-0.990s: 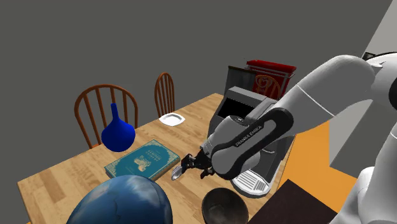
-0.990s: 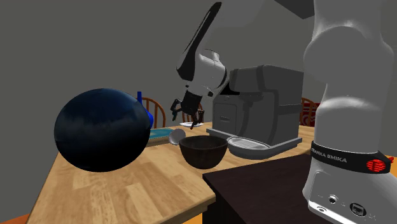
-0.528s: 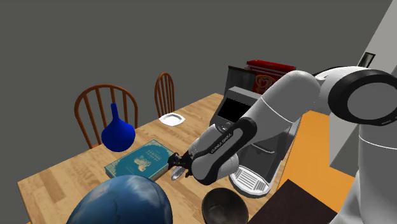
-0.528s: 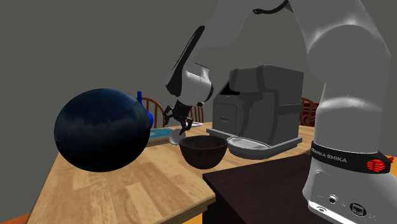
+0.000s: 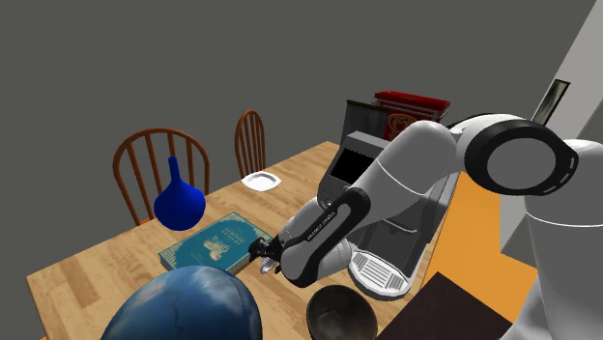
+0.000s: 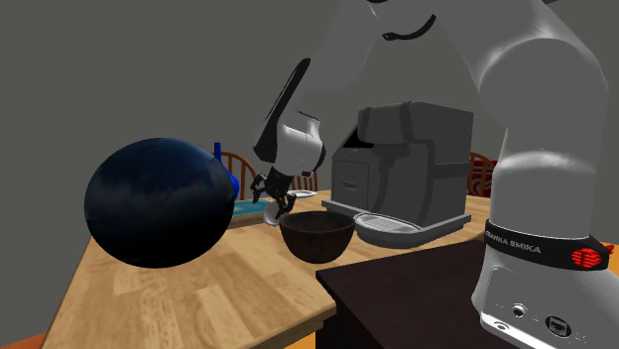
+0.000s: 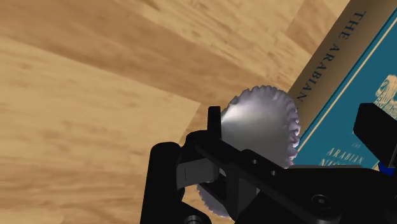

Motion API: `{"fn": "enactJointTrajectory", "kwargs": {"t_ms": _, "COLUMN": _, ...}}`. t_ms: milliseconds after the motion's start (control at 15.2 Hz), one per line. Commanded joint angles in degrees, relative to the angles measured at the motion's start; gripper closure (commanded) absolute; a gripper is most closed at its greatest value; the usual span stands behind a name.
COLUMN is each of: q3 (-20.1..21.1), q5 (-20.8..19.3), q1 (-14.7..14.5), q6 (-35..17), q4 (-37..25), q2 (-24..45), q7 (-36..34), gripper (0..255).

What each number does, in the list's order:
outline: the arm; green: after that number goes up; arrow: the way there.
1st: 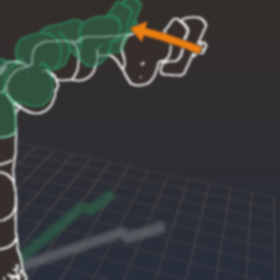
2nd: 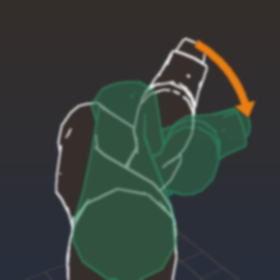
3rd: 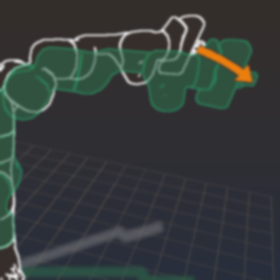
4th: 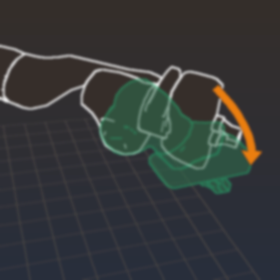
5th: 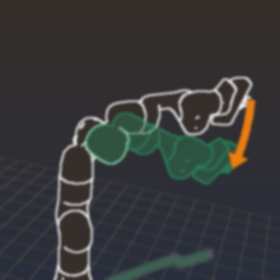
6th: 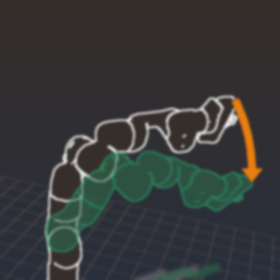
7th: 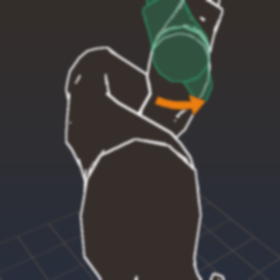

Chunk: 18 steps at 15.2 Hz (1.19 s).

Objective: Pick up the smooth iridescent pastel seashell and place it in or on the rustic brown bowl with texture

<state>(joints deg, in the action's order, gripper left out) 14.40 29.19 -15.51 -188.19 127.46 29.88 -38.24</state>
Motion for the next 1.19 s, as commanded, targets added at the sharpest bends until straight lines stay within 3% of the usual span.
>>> {"fn": "enactJointTrajectory", "kwargs": {"t_ms": 0, "q3": -0.11, "q5": -0.04, "q1": -0.12, "q6": -0.06, "q4": -0.34, "q2": 0.37, "q7": -0.01, "gripper": 0}}
{"fn": "enactJointTrajectory", "kwargs": {"t_ms": 330, "q3": -0.11, "q5": -0.04, "q1": -0.12, "q6": -0.06, "q4": -0.33, "q2": 0.36, "q7": -0.01, "gripper": 0}}
{"fn": "enactJointTrajectory", "kwargs": {"t_ms": 396, "q3": -0.11, "q5": -0.04, "q1": -0.12, "q6": -0.06, "q4": -0.33, "q2": 0.36, "q7": -0.01, "gripper": 255}}
{"fn": "enactJointTrajectory", "kwargs": {"t_ms": 1122, "q3": -1.12, "q5": 0.24, "q1": -1.08, "q6": 1.22, "q4": 0.07, "q2": -1.31, "q7": -0.31, "gripper": 255}}
